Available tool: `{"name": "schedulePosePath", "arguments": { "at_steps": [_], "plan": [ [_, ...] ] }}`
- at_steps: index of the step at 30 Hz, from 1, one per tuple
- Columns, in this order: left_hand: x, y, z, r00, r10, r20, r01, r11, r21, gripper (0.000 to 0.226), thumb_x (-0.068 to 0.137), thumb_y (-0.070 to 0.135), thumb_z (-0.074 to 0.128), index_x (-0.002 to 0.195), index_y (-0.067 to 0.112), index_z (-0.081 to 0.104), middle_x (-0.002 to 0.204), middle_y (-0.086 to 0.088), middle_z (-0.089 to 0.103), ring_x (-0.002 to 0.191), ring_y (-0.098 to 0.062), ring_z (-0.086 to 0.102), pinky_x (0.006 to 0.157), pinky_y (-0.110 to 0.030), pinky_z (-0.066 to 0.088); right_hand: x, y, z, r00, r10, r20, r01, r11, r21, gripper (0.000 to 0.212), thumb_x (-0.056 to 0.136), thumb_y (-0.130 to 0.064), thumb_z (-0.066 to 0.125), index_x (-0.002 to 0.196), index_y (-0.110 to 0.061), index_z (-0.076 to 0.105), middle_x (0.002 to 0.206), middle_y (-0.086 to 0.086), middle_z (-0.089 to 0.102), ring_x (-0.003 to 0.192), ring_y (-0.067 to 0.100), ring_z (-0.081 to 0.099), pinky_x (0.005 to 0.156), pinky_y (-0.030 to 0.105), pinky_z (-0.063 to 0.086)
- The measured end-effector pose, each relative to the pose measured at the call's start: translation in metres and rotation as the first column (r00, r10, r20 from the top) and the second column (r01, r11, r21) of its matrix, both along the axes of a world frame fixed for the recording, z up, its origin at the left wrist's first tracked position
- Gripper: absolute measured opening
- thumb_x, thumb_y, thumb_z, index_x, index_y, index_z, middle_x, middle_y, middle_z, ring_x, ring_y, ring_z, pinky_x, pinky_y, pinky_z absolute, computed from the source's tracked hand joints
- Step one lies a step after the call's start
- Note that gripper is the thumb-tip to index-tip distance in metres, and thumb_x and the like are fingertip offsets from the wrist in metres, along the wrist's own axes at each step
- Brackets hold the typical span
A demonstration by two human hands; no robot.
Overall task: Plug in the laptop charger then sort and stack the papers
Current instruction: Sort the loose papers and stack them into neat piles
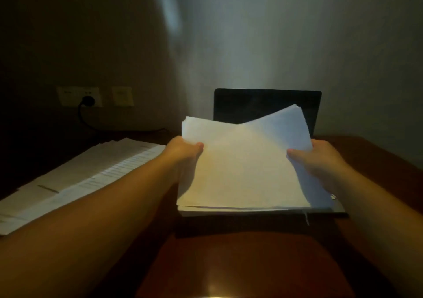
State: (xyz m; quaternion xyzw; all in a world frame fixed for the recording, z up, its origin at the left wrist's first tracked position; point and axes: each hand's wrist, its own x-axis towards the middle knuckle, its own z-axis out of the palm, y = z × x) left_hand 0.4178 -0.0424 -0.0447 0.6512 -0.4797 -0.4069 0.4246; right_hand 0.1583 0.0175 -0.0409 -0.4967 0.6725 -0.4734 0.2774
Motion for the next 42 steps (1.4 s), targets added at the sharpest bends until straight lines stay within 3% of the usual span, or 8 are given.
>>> {"name": "schedulePosePath", "arguments": {
  "at_steps": [2,6,10,15,18,21,32,42],
  "plan": [
    [-0.022,-0.007,-0.007,0.998,-0.035,0.046,0.032,0.997,0.075,0.038,0.099,0.033,0.059,0.127,0.009,0.05,0.091,-0.004,0.051,0.074,-0.02,0.048,0.076,-0.033,0.04,-0.019,-0.008,-0.004,0.999,-0.026,-0.048,0.029,0.997,0.068,0.031,0.094,-0.022,0.066,0.121,-0.009,0.061,0.108,0.006,0.059,0.079,0.018,0.051,0.079,0.041,0.037],
    [-0.054,-0.019,-0.026,0.97,-0.139,0.202,0.118,0.987,0.111,0.047,0.098,0.031,0.061,0.134,0.002,0.051,0.128,-0.015,0.058,0.117,-0.034,0.056,0.101,-0.039,0.047,-0.051,-0.02,-0.016,0.991,-0.049,-0.128,0.074,0.978,0.197,0.041,0.091,-0.023,0.069,0.125,-0.003,0.058,0.119,0.015,0.059,0.094,0.029,0.05,0.082,0.043,0.039],
    [-0.071,-0.027,-0.04,0.934,-0.178,0.308,0.16,0.984,0.085,0.043,0.094,0.027,0.066,0.124,-0.002,0.057,0.117,-0.02,0.064,0.108,-0.037,0.063,0.094,-0.042,0.054,-0.072,-0.035,-0.03,0.972,-0.051,-0.228,0.11,0.961,0.255,0.039,0.088,-0.024,0.073,0.118,-0.001,0.061,0.099,0.01,0.058,0.09,0.031,0.053,0.078,0.044,0.045],
    [-0.077,-0.034,-0.045,0.859,-0.128,0.496,0.11,0.992,0.066,0.049,0.093,0.034,0.069,0.129,0.006,0.05,0.104,-0.009,0.055,0.092,-0.026,0.054,0.08,-0.033,0.049,-0.085,-0.049,-0.05,0.908,-0.078,-0.412,0.186,0.955,0.23,0.039,0.085,-0.033,0.076,0.109,-0.005,0.065,0.108,0.014,0.067,0.087,0.03,0.059,0.076,0.042,0.052],
    [-0.076,-0.035,-0.047,0.794,-0.12,0.596,0.144,0.99,0.008,0.066,0.091,0.038,0.07,0.143,0.012,0.039,0.122,-0.01,0.057,0.107,-0.03,0.058,0.083,-0.035,0.049,-0.088,-0.051,-0.056,0.849,-0.109,-0.517,0.257,0.94,0.225,0.046,0.083,-0.043,0.074,0.108,-0.006,0.062,0.108,0.014,0.066,0.088,0.031,0.061,0.078,0.045,0.055],
    [-0.073,-0.037,-0.053,0.741,-0.082,0.666,0.181,0.98,-0.081,0.082,0.09,0.044,0.069,0.153,0.025,0.02,0.14,-0.006,0.052,0.117,-0.03,0.058,0.084,-0.037,0.053,-0.085,-0.046,-0.059,0.791,-0.138,-0.597,0.297,0.938,0.177,0.064,0.083,-0.048,0.073,0.129,-0.009,0.051,0.123,0.013,0.061,0.106,0.037,0.06,0.079,0.047,0.054],
    [-0.037,-0.038,-0.052,0.606,0.0,0.796,0.24,0.953,-0.183,0.067,0.096,0.05,0.057,0.151,0.036,0.023,0.148,-0.005,0.041,0.115,-0.03,0.058,0.074,-0.033,0.053,-0.034,-0.047,-0.042,0.422,-0.165,-0.891,0.238,0.969,-0.067,0.062,0.089,-0.043,0.066,0.14,-0.021,0.04,0.136,0.012,0.043,0.119,0.036,0.047,0.083,0.047,0.054],
    [0.067,-0.03,-0.05,0.568,0.11,0.815,0.131,0.966,-0.222,0.057,0.093,0.046,0.057,0.145,0.034,0.035,0.142,-0.004,0.041,0.094,-0.024,0.064,0.074,-0.038,0.059,0.104,-0.07,-0.043,0.521,-0.06,-0.851,-0.105,0.985,-0.134,0.054,0.092,-0.043,0.062,0.14,-0.027,0.042,0.153,0.003,0.032,0.11,0.025,0.061,0.082,0.037,0.056]
  ]
}}
